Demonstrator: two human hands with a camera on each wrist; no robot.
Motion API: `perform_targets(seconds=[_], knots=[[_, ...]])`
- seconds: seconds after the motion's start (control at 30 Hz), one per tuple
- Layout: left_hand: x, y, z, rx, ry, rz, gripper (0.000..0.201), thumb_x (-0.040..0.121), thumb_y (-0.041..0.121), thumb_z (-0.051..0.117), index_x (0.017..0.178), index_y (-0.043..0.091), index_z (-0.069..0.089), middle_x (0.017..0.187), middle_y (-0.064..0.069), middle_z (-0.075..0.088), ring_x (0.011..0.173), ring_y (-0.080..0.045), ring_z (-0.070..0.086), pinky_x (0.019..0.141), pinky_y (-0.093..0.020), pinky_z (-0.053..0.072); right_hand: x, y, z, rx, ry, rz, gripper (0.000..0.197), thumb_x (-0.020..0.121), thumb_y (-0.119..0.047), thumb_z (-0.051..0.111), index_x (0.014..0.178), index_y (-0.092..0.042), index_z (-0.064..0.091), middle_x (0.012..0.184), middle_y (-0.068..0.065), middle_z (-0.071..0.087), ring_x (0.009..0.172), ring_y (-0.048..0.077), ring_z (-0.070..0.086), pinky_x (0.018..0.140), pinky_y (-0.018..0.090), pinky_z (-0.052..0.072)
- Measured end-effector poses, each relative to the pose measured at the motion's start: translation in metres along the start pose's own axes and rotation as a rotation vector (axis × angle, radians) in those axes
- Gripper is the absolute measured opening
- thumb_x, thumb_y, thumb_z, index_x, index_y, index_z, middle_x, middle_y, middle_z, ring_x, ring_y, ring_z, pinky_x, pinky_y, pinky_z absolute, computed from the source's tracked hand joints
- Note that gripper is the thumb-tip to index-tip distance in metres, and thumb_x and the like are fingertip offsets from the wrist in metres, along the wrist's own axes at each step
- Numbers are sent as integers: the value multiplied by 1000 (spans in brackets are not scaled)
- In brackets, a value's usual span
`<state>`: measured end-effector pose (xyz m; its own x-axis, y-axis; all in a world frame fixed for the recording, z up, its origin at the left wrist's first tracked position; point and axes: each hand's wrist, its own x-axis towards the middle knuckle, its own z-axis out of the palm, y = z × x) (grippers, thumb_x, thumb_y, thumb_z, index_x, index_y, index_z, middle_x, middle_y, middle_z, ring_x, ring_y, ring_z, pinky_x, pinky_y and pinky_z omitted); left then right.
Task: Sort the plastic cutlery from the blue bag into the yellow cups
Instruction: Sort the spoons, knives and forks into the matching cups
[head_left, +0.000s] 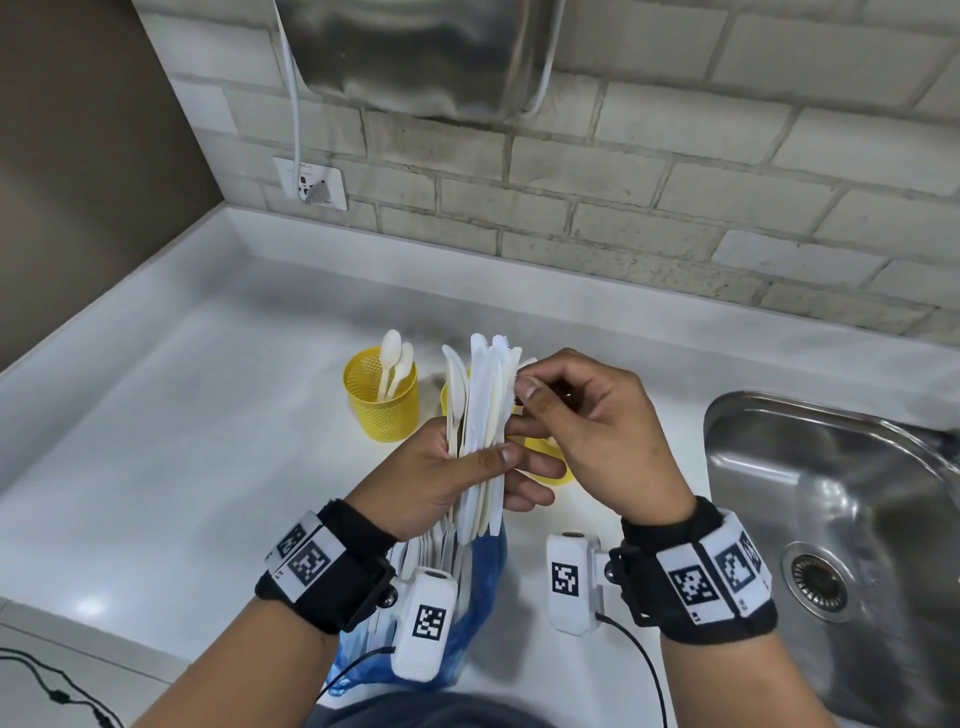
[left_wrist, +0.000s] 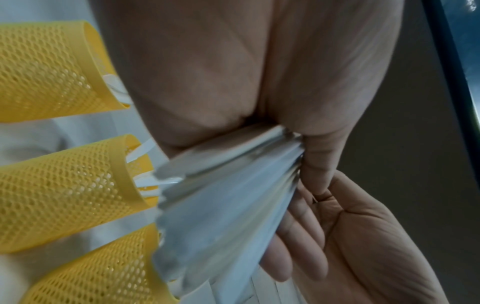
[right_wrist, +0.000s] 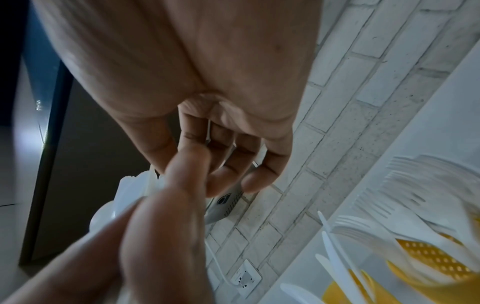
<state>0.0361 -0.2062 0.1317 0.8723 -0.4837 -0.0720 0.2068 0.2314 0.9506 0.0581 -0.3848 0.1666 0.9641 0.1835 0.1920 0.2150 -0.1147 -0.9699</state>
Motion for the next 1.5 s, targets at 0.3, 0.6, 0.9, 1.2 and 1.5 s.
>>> perform_targets(seconds=[0.3,0.6,0.9,1.2,1.5], knots=[[0,1,0,-27,-17,-10,29,97,18,57,116,28,77,112,-20,76,95,-33,77,85,-42,62,1,1,3,-48,66,12,10,98,-6,64,90,-8,69,91,7,72,74,24,77,66,28,60],[1,-1,-2,-74,5,-8,27,97,16,58,118,21,75,113,-25,74,94,-35,76,83,-42,63,1,1,5,-64,63,5,6,97,-10,68,94,-7,72,91,8,71,74,24,75,68,39,63],[3,0,-2,-61,135,19,28,101,12,55,126,6,65,116,-24,74,101,-40,74,87,-46,62,1,-1,8,36,130,41,21,96,4,61,112,-4,71,88,15,66,68,10,66,58,16,54],[3,4,1,-35,195,41,25,97,15,59,119,9,69,108,-20,77,95,-37,76,80,-41,63,2,5,10,-22,144,58,12,93,-10,69,99,-17,76,85,10,70,76,26,71,64,36,63],[2,5,2,-12,206,39,20,100,12,57,111,14,74,104,-17,78,93,-35,77,78,-38,64,2,6,9,-1,161,50,14,99,-16,66,90,-11,75,80,10,74,68,18,64,67,37,55]])
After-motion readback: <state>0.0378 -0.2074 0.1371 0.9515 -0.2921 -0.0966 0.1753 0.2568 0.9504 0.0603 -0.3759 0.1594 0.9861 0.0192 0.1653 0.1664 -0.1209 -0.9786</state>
